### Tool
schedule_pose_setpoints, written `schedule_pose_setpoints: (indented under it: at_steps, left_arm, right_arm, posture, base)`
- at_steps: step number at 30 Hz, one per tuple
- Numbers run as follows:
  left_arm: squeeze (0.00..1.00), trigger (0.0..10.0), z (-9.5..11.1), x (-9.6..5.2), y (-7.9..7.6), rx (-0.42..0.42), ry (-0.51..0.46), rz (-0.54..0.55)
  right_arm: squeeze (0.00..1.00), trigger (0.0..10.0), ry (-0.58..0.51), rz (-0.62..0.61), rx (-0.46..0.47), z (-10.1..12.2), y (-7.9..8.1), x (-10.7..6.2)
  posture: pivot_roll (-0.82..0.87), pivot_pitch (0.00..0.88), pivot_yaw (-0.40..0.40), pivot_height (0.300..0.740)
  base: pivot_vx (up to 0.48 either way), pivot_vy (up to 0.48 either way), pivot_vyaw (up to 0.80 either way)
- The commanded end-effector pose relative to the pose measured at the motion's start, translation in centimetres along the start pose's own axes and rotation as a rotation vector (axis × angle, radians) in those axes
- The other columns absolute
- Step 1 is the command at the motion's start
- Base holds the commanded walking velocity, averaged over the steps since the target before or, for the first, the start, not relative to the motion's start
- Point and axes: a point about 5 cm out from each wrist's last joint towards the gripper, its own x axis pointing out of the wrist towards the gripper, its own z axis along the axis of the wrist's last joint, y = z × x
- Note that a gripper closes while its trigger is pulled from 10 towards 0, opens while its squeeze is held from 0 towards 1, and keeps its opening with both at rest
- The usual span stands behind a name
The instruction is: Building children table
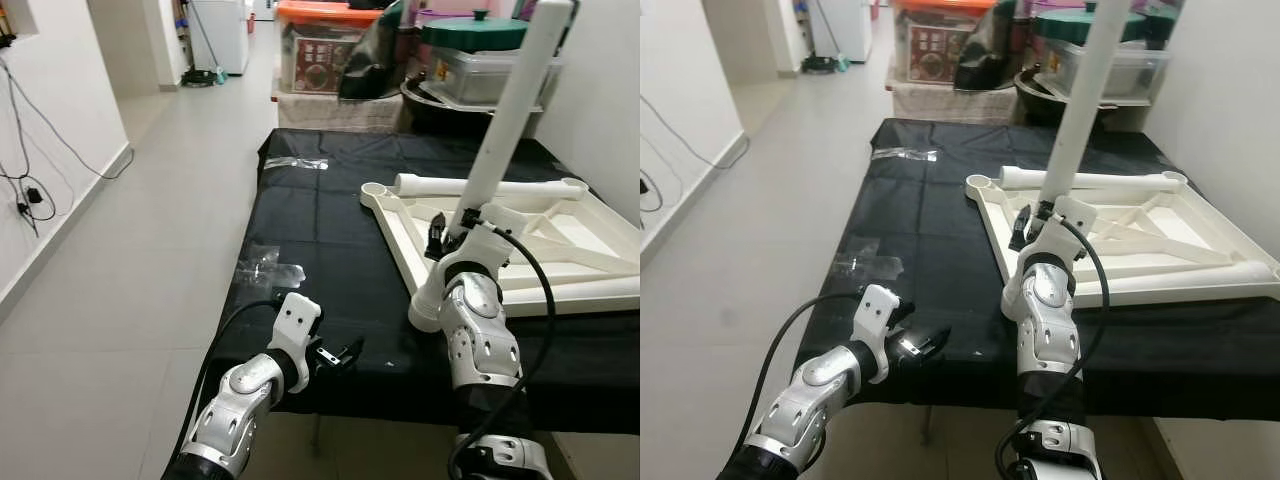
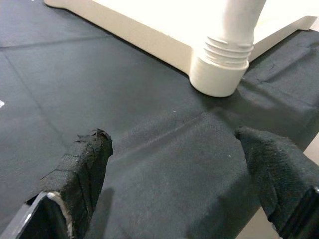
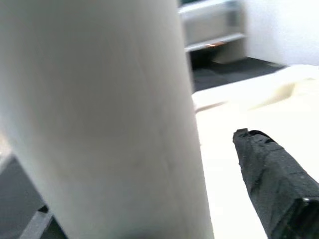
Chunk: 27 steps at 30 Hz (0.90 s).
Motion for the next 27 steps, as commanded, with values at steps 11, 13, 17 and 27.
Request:
schedule_pose_setpoints:
  at_steps: [11, 13, 17, 27]
  left_arm:
    - [0.00, 10.0, -0.5, 0.0, 0.2, 0.022, 0.028, -0.005]
    - [0.00, 10.0, -0.5, 0.0, 0.2, 0.022, 0.029, -0.005]
    - [0.00, 10.0, -0.5, 0.0, 0.2, 0.024, 0.028, -0.004]
    - [0.00, 10.0, 0.2, -0.5, -0.5, 0.048, -0.058, -0.056]
  right_arm:
    - [0.00, 10.0, 0.152, 0.774, -0.104, 1.4, -1.1, -0.2]
    - [0.00, 10.0, 0.158, 0.844, -0.109, 1.5, -1.0, -0.3]
    - [0.00, 10.0, 0.199, 1.047, -0.098, 1.6, -0.5, -0.8]
    - [0.00, 9.7, 0.302, 1.311, -0.088, 0.7, 0.9, -0.8]
  posture:
    - [0.06, 0.000, -0.040, 0.740]
    - [0.07, 0.000, -0.052, 0.740]
    - [0.08, 0.000, -0.056, 0.740]
    - [0.10, 0.000, -0.075, 0.740]
  base:
    - [0.000, 0.000, 0.00]
    - [0.000, 0.000, 0.00]
    - [0.000, 0.000, 0.00]
    - [0.000, 0.000, 0.00]
